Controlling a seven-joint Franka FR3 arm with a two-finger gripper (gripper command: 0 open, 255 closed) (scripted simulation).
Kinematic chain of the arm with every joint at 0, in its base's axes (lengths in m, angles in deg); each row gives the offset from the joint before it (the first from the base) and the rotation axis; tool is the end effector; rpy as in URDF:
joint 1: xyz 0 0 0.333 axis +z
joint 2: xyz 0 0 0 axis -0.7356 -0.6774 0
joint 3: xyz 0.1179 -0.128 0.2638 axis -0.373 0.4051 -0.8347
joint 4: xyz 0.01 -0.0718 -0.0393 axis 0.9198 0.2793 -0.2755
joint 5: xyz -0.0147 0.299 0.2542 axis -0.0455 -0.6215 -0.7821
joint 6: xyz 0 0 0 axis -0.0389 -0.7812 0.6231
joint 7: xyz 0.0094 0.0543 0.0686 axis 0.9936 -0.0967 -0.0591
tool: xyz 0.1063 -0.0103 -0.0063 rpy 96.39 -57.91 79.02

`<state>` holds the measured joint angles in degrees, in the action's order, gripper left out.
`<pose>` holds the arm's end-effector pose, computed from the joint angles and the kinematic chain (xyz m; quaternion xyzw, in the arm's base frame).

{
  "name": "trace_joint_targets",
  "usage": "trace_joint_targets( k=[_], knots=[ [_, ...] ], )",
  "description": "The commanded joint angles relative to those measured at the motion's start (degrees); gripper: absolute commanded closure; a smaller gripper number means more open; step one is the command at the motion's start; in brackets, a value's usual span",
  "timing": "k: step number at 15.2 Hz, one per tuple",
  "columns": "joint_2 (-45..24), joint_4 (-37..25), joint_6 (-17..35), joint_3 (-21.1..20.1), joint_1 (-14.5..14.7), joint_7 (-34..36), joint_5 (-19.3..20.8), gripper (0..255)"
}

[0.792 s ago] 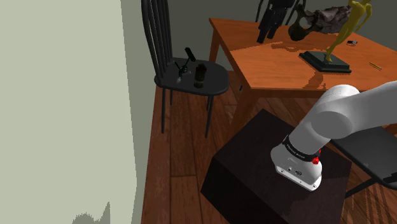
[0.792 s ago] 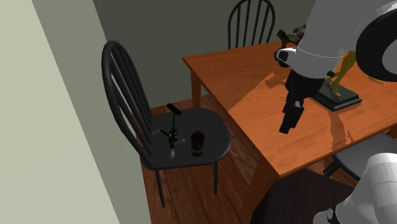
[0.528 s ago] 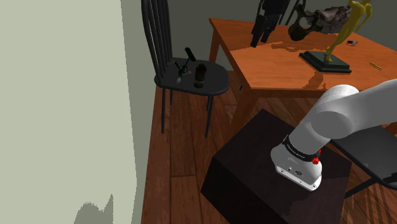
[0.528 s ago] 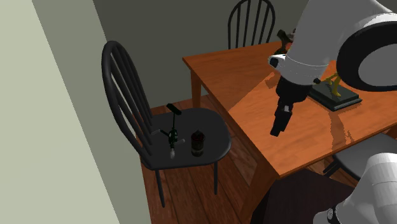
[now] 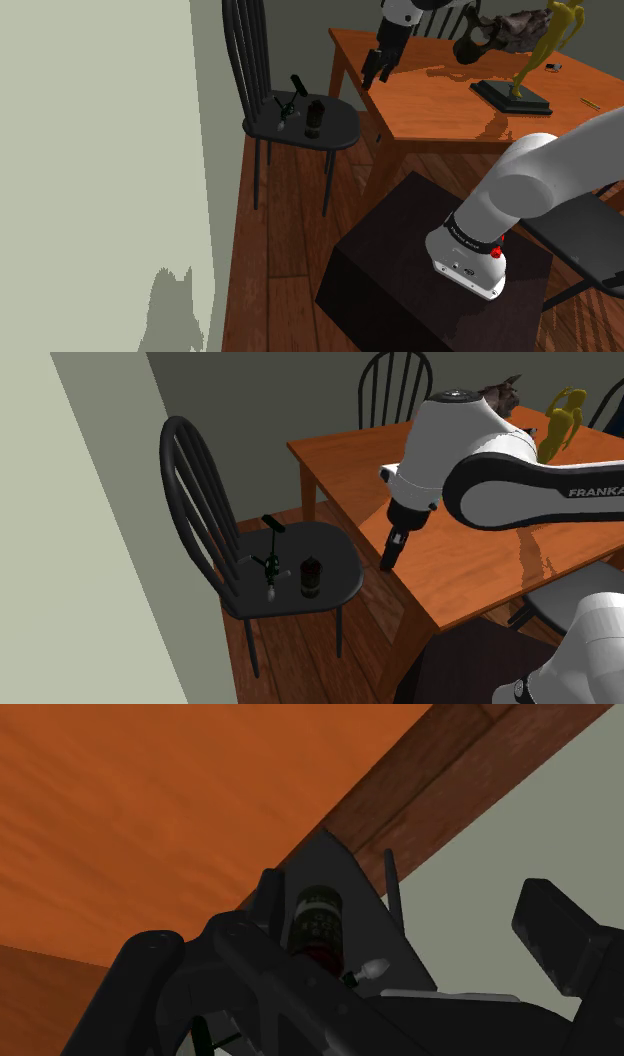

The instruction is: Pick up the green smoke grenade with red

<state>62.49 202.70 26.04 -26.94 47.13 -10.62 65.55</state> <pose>0.4038 -0.0260 0.5062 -0.9993 -0.0106 -0.0367 0.0048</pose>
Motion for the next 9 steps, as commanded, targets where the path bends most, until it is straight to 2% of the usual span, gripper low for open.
trace_joint_targets(
  k=[1,9],
  knots=[
    [-3.4,0.0,4.3,0.0,0.0,0.2,0.1,0],
    [-19.2,-3.8,19.1,0.4,-0.2,0.8,0.2,0]
  ],
)
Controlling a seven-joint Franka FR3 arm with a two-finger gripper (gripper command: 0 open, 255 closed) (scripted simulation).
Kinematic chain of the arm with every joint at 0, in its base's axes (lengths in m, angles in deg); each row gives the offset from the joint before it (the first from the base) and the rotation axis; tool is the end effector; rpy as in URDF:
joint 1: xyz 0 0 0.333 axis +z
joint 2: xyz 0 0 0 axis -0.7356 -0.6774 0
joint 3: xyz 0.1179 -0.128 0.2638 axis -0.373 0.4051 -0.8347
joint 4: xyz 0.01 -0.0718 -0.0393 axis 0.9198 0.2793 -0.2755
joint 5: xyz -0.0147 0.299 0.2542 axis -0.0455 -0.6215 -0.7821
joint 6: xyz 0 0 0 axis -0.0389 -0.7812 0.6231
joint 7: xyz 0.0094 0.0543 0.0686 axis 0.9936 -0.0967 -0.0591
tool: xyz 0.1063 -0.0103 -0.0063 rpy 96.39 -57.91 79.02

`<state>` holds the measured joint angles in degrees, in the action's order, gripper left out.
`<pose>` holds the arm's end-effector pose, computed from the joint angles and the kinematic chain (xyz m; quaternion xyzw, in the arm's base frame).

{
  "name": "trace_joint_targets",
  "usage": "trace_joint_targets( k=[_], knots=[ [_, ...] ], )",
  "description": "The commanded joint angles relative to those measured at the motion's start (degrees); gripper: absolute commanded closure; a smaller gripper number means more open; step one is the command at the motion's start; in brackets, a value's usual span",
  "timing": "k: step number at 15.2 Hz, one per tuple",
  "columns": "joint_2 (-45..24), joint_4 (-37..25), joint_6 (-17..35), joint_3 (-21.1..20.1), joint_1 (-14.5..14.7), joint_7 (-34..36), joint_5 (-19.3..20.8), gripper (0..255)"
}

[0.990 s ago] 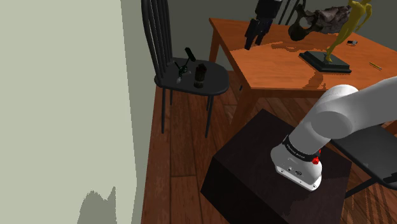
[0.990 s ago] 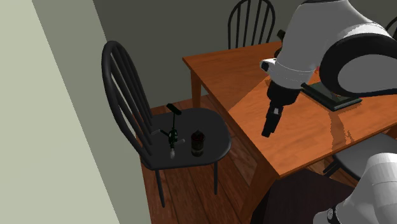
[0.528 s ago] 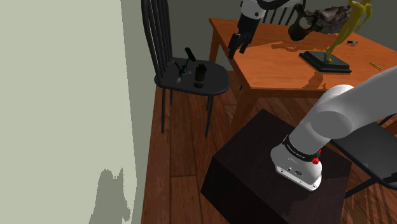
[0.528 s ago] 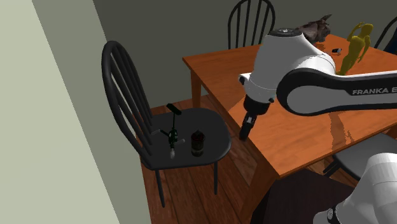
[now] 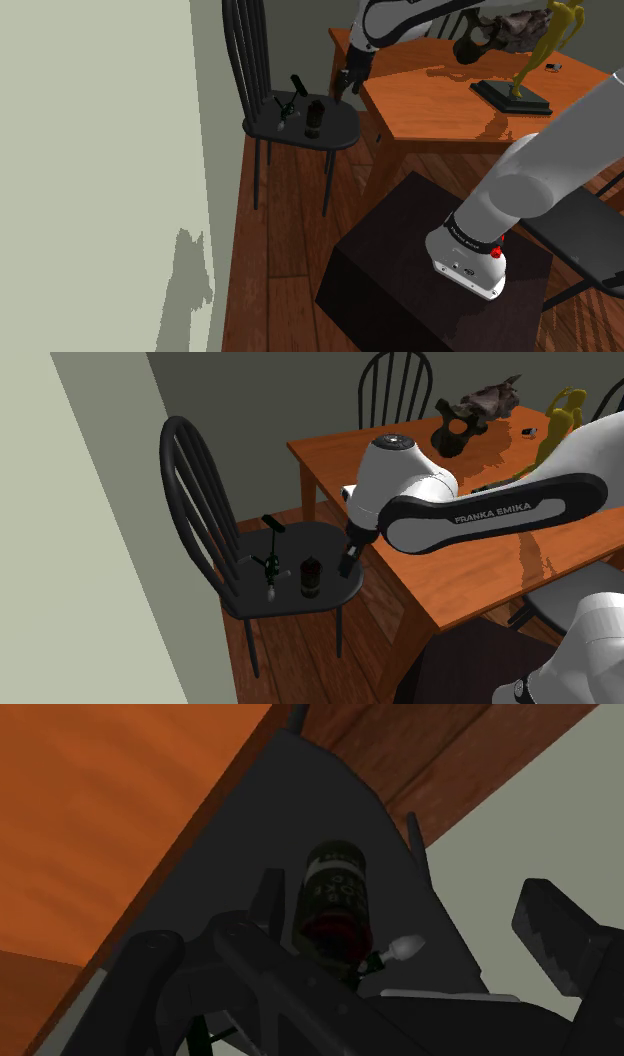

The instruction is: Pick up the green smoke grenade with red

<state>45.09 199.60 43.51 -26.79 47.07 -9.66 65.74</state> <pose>0.4847 -0.0307 0.4266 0.9979 0.0002 0.0640 0.0045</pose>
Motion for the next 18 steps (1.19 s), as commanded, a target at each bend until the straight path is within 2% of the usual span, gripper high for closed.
trace_joint_targets(
  k=[1,10,18],
  knots=[
    [-3.9,-1.5,3.3,0.3,-0.2,-0.1,0.0,0],
    [-23.1,-12.9,14.2,0.6,-0.6,0.3,-0.4,0],
    [-27.0,-11.5,19.4,0.4,-0.7,0.2,-0.7,0]
  ],
)
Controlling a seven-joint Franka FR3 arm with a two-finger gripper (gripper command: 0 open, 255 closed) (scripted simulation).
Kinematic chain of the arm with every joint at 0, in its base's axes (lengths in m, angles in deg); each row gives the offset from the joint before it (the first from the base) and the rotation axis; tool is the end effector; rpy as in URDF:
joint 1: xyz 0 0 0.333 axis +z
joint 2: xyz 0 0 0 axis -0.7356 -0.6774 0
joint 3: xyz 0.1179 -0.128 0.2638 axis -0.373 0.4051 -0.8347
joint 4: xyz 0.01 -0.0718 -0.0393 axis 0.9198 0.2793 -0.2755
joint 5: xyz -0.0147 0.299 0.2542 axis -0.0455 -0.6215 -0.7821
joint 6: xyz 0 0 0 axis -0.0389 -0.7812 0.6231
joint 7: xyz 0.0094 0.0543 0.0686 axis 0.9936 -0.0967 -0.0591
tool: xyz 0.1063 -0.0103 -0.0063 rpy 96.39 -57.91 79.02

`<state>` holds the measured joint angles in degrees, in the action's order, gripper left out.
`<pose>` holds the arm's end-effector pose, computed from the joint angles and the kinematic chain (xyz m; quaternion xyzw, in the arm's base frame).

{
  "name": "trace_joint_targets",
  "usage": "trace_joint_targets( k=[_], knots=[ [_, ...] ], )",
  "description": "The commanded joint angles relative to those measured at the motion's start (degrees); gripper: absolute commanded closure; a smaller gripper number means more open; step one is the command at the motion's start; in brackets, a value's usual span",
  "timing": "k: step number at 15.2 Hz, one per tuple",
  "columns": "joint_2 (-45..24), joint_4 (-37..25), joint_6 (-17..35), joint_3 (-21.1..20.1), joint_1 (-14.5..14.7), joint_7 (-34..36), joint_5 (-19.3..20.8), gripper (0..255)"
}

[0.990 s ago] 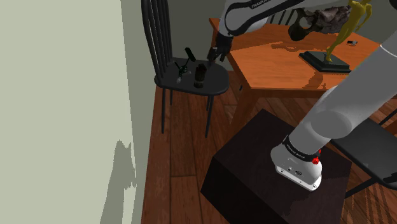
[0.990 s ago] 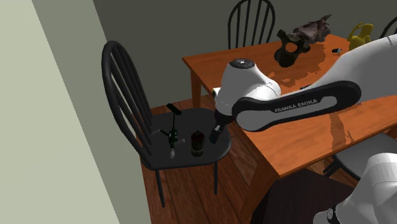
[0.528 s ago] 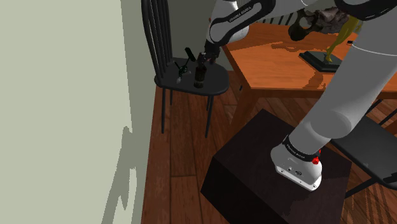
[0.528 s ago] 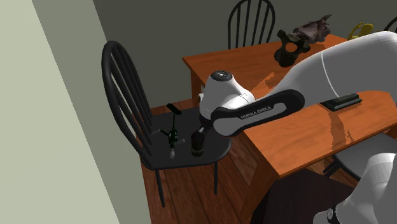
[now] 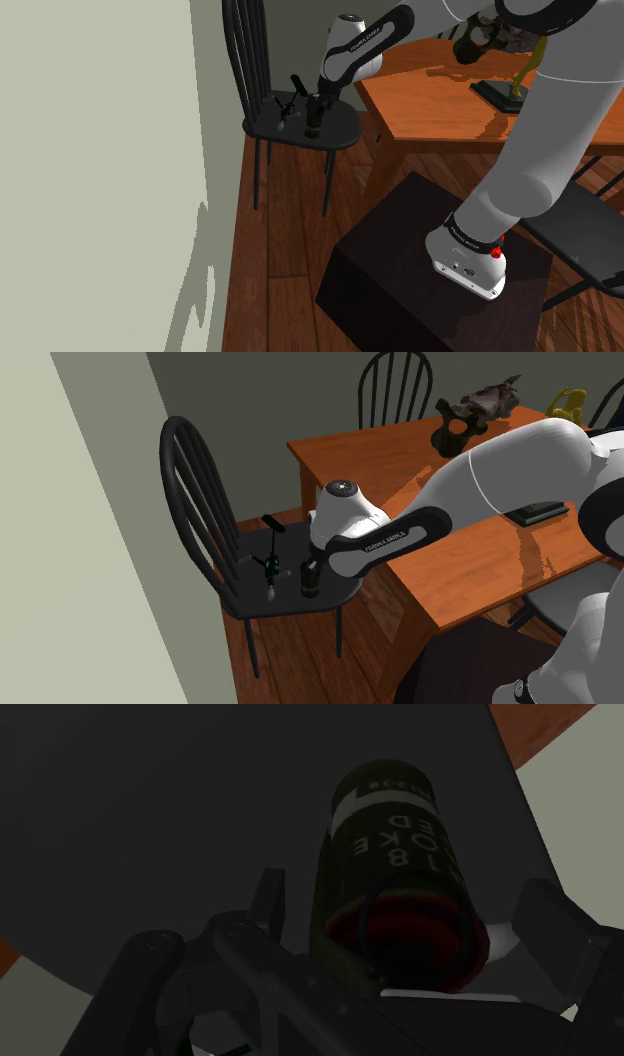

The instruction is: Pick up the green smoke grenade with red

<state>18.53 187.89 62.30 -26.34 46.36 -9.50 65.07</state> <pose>0.5866 -0.0471 0.3026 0.9950 -0.0126 0.0980 0.0159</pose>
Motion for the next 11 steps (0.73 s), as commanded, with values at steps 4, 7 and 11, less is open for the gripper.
trace_joint_targets(
  k=[4,7,11],
  knots=[
    [-0.5,0.1,0.6,0.0,0.0,0.0,0.0,255],
    [-0.5,0.1,0.6,0.0,0.0,0.0,0.0,255],
    [-0.4,0.1,0.6,0.0,0.0,0.0,0.0,255]
  ],
)
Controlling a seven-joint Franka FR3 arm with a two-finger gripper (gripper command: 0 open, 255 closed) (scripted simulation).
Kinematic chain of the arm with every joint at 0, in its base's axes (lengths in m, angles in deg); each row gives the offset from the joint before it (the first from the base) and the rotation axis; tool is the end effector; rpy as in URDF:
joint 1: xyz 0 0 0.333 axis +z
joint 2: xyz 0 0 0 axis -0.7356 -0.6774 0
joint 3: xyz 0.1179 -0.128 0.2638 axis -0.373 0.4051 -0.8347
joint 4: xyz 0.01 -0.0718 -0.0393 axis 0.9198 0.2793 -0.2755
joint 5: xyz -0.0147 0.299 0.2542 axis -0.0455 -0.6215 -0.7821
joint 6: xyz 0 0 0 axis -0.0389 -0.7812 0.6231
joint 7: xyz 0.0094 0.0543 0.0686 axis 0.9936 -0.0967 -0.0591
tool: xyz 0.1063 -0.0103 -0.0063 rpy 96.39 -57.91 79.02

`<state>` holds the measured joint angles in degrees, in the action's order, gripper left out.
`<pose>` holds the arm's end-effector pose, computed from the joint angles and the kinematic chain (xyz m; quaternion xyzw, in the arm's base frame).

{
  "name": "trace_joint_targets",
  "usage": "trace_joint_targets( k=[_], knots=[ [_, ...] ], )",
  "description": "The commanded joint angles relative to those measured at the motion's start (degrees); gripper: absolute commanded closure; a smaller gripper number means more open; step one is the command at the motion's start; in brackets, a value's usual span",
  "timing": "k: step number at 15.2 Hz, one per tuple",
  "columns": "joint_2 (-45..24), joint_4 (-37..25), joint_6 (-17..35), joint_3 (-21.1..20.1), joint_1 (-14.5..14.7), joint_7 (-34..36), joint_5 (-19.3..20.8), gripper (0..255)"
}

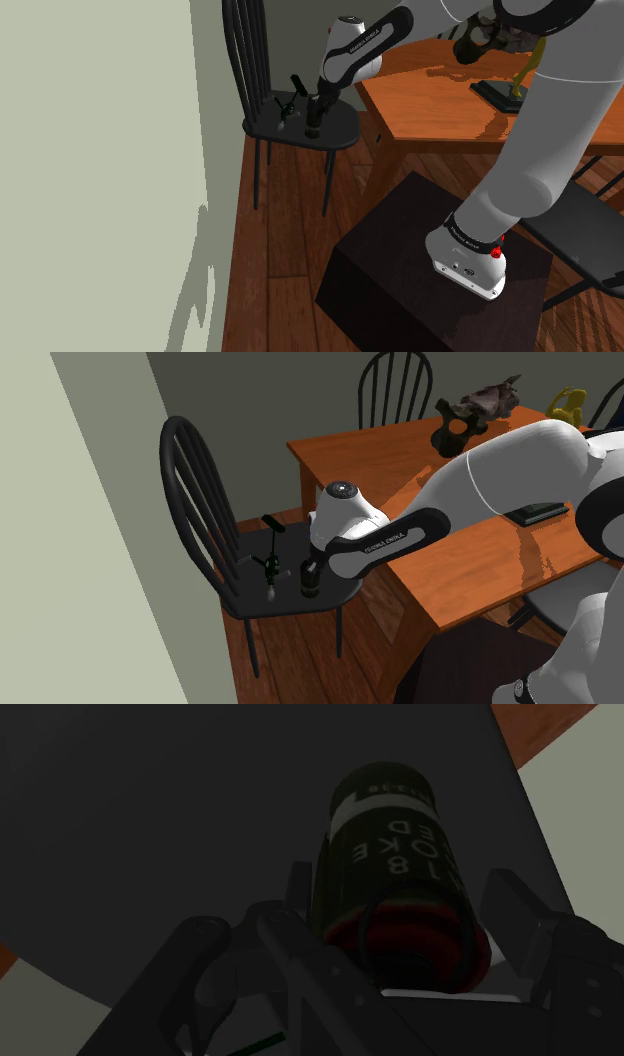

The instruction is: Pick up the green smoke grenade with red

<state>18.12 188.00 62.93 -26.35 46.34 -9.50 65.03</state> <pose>0.5867 -0.0473 0.2988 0.9949 -0.0128 0.0989 0.0160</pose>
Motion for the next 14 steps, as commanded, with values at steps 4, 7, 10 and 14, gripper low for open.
trace_joint_targets(
  k=[4,7,10,14],
  knots=[
    [1.6,-0.4,-2.0,0.0,0.1,0.1,0.1,255],
    [3.1,-0.9,-4.1,0.1,0.1,0.1,0.3,255],
    [4.5,-1.6,-6.2,0.1,0.2,0.2,0.4,255],
    [6.3,-2.6,-9.0,0.2,0.2,0.2,0.5,255]
  ],
)
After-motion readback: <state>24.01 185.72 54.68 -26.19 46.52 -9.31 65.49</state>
